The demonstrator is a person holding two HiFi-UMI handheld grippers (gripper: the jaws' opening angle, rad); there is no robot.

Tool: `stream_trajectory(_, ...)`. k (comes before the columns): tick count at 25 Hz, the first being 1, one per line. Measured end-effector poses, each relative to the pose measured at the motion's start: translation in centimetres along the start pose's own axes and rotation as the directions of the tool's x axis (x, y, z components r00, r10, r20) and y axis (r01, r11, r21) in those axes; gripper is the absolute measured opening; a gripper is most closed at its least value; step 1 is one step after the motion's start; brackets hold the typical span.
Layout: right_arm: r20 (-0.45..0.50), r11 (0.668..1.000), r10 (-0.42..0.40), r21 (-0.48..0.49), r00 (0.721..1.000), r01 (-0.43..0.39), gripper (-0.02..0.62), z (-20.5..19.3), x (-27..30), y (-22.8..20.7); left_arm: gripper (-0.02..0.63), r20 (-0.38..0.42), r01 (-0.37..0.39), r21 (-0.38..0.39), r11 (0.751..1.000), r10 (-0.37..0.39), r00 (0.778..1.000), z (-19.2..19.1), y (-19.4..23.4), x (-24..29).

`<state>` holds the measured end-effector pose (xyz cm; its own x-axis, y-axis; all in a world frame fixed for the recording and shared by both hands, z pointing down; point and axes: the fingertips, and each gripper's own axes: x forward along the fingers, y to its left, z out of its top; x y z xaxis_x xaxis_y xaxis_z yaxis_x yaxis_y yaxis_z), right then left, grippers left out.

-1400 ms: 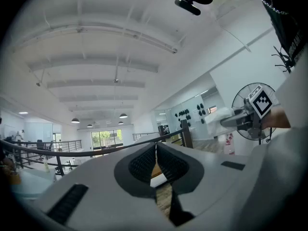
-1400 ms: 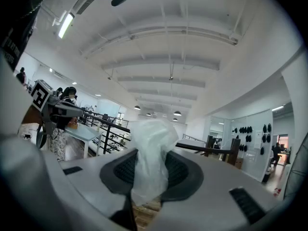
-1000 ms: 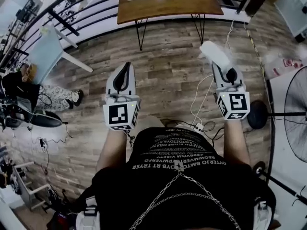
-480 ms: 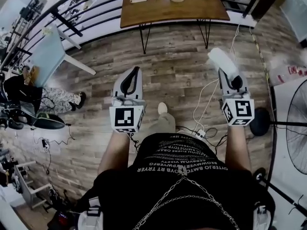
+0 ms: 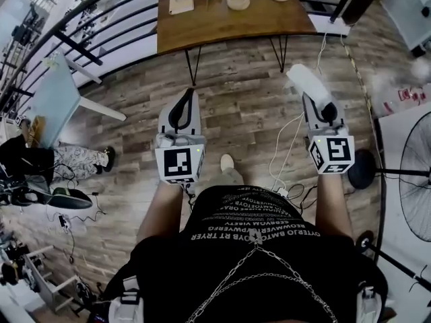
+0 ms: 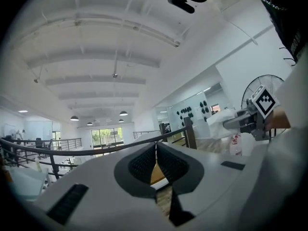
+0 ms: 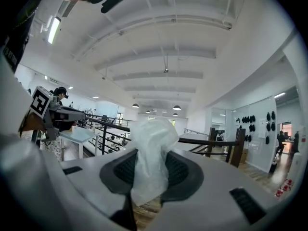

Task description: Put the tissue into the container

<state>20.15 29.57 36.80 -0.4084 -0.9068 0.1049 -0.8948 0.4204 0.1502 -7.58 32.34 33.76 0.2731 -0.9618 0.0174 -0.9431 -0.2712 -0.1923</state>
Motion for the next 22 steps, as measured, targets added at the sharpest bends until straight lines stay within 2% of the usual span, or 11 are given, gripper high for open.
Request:
stream_trajectory(3,-0.014,1.0,-0.004,-0.004,1.0,0.004,0.118,0.2,2.1,0.2,0.032,-0.031,0.018,-0.007,1.0,-0.019,0.999,-1.1,1.7,1.6)
stream_trajectory(10,-0.028,1.0,-0.014,-0.011,1.0,0.014,0.118,1.5,6.9,0.9,0.032,-0.046,0.034,-0.026,0.999,-0.035,0.998,-2.6,6.1,5.2)
stream_trajectory(17,-0.028,0.999,-0.041,-0.019,0.999,0.04,0.118,2.6,10.1,2.0,0.032,-0.054,0.096,-0.018,0.995,-0.097,0.994,-4.0,8.2,7.9)
stream_trajectory(22,-0.025,0.998,-0.038,-0.057,0.999,0.037,0.118,4.1,10.8,2.1,0.034,-0.018,0.104,-0.043,0.994,-0.104,0.994,-2.9,8.6,8.7)
